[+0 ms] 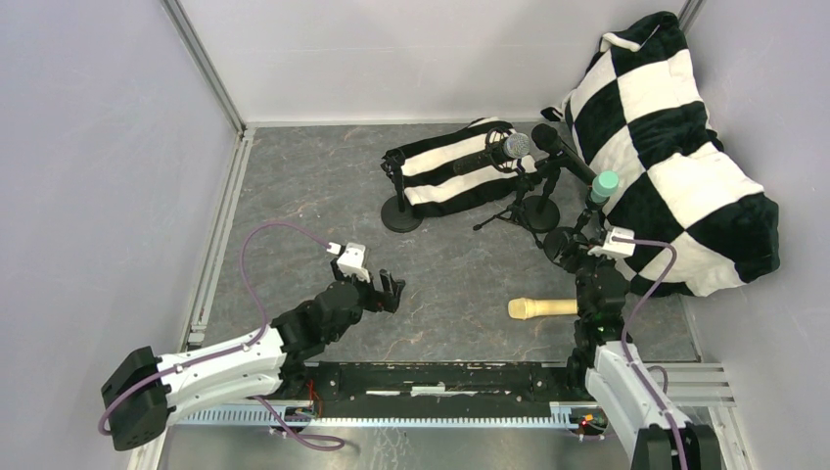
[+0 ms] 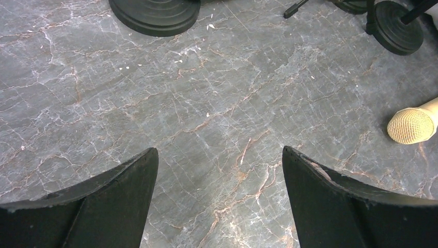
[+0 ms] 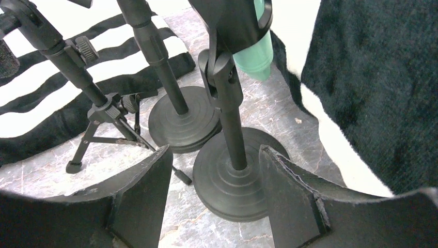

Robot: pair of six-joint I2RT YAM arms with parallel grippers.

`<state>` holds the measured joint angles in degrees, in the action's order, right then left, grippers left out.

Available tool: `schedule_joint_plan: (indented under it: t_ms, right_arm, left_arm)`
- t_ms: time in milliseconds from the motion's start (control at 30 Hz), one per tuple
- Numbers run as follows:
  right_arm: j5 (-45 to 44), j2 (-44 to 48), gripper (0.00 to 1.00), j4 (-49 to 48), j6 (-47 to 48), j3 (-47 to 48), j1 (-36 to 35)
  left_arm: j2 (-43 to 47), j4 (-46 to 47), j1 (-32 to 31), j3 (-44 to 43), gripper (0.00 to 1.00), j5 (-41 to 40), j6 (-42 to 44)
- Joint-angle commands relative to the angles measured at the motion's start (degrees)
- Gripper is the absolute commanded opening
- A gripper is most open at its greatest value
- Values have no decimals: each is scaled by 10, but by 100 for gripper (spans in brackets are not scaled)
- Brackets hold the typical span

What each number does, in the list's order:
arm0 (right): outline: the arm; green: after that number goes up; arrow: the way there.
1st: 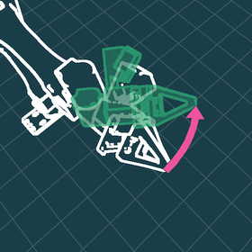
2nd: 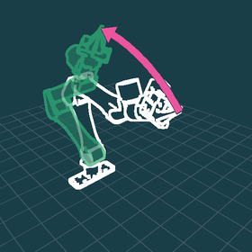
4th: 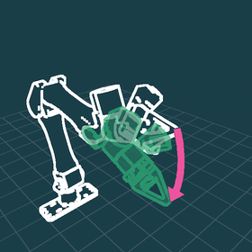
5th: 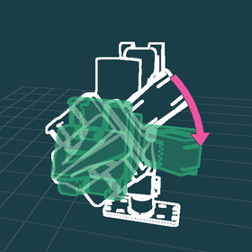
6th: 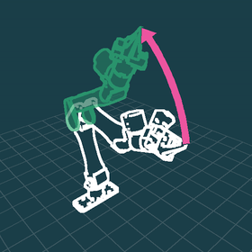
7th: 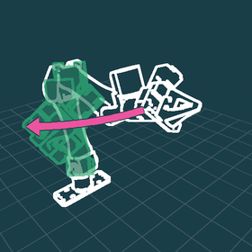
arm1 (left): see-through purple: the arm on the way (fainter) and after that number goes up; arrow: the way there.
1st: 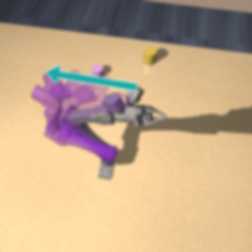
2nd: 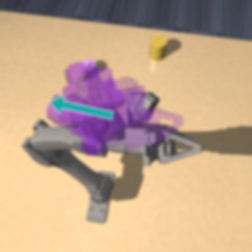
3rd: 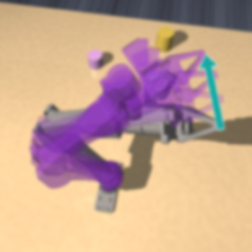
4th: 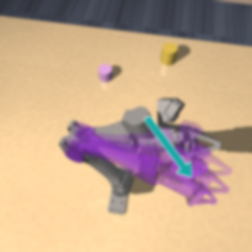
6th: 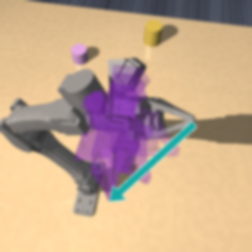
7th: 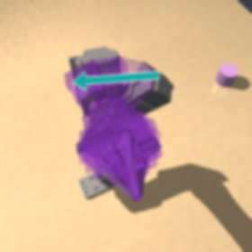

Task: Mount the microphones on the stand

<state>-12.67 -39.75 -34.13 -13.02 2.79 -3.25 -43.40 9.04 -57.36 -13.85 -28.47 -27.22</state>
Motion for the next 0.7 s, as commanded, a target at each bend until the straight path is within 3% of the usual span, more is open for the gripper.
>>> schedule_joint_plan:
  t_ms: [0, 167, 267, 433, 567, 667]
  right_arm:
    - [11, 65, 69, 83, -49, -19, -8]
    - [-6, 133, 71, 151, -54, -24, -37]
    - [-17, 142, 71, 166, -52, -23, -72]
    - [-87, 105, 73, 151, -45, -10, -183]
    - [-116, 74, 73, 117, -51, -3, -257]
    - [-123, 48, 73, 104, -53, 6, -304]
  left_arm:
    - [-26, 3, 3, -43, 94, -15, -30]
    - [-59, 5, 21, -63, 94, -1, -37]
    - [-74, 7, 70, -69, 95, 44, -42]
    - [-85, 3, 173, -84, 94, 108, -34]
    - [-84, 31, 194, -83, 94, 121, -27]
    - [-90, 106, 195, -71, 95, 120, -5]
